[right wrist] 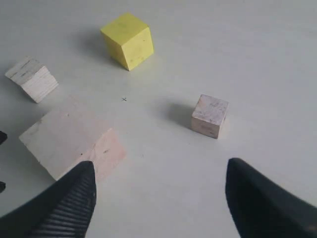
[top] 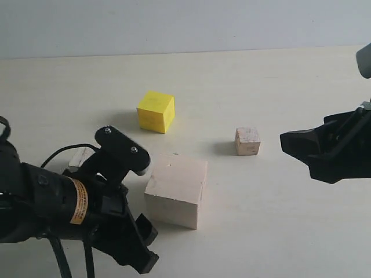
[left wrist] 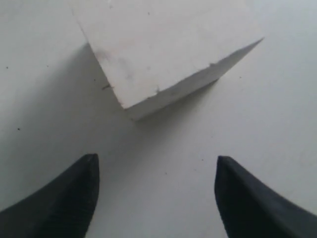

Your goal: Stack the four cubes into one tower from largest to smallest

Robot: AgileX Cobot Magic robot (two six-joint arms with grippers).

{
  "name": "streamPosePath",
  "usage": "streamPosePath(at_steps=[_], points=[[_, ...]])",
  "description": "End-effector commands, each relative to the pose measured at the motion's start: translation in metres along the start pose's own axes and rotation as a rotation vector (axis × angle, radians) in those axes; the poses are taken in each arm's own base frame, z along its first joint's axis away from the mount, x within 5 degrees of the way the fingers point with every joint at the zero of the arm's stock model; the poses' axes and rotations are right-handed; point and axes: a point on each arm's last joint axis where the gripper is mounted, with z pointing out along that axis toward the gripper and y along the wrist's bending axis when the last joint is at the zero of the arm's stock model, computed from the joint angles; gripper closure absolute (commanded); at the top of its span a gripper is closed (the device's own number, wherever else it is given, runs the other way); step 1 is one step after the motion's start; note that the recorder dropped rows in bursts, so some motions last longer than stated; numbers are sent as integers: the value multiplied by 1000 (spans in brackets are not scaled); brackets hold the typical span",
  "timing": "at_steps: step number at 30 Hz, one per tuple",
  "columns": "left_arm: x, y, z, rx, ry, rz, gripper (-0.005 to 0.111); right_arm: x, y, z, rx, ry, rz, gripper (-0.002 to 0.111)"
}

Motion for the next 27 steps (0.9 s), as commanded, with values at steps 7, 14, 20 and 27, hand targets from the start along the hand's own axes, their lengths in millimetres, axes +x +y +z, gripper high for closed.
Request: streamPosePath(at_steps=[7,14,20,27], points=[[-5,-8,35,51,-55,3,42,-3,0,0,-1,-12,6,38],[-15,-8,34,84,-168,-12,42,-3,1,0,-7,-12,21,38],[-22,9,33,66,-222,-65,42,-3,1,0,-8,-15,23,38],[-33,19,31,74,-334,-101,42,-3,1,0,-8,-16,23,38]])
